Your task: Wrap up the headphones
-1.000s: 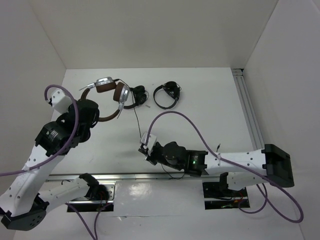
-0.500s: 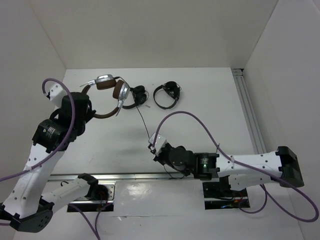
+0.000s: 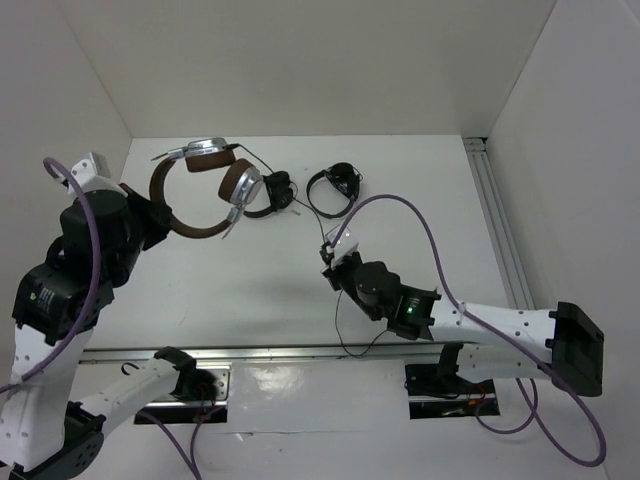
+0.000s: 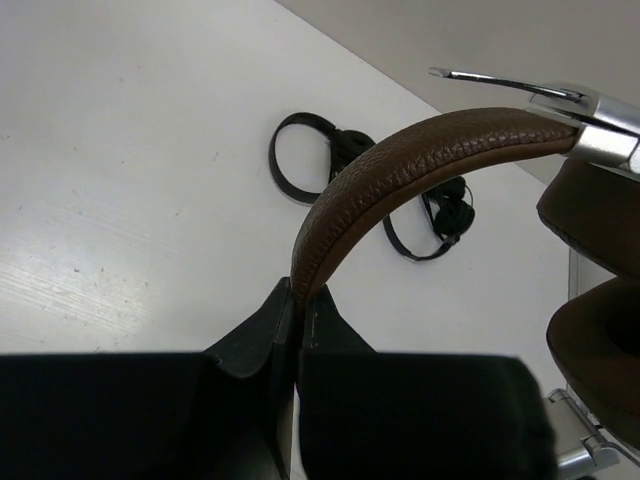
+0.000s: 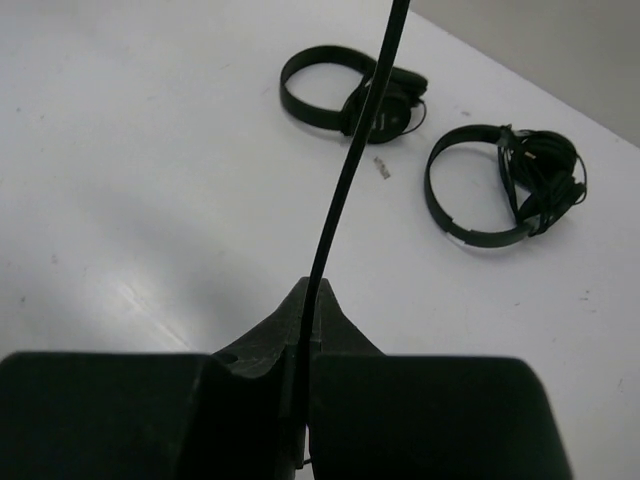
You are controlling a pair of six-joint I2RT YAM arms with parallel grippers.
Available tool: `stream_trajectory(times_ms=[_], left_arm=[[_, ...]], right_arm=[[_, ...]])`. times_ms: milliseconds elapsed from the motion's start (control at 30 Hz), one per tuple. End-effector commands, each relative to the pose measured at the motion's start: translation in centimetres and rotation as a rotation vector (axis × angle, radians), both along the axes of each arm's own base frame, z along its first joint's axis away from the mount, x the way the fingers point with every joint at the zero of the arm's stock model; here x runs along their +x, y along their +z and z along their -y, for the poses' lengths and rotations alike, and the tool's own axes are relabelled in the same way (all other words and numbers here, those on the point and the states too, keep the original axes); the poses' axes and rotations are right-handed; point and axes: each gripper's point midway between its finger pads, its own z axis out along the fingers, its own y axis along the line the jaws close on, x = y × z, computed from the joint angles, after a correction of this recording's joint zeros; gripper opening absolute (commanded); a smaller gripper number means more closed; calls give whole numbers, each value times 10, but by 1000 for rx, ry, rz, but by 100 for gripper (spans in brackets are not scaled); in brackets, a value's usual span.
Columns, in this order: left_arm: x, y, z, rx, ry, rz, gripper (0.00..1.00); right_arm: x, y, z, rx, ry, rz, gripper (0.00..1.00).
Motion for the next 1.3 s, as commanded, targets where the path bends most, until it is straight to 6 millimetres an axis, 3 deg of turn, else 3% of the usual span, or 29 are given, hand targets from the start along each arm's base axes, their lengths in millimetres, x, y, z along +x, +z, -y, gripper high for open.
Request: stream_trajectory(times_ms=[0, 133, 267, 400, 500, 567, 700, 1033, 1267], left_arm=[[-5, 32, 11, 31, -124, 82, 0], [-7, 29, 18, 53, -183, 60, 0], [-18, 41, 39, -26, -293, 99, 0], [-24, 52, 68, -142, -419, 127, 0], [-20, 58, 92, -231, -511, 146, 0], [-20, 62, 102, -275, -553, 156, 0], [-22, 63, 124, -372, -641, 138, 0], [-4, 40, 104, -620, -375, 153, 0], [3, 27, 88, -700, -238, 175, 0]], right_arm=[[19, 42, 0, 130, -16, 79, 0], [43, 49, 5, 134, -16, 90, 0], [59, 23, -8, 146, 37, 27, 0], [54, -4, -26, 166, 109, -10, 0], [41, -14, -45, 184, 195, -20, 0], [37, -9, -53, 208, 216, -1, 0], [31, -19, -61, 202, 237, -8, 0], [-1, -16, -97, 243, 356, -5, 2], [-13, -2, -101, 369, 407, 15, 2]])
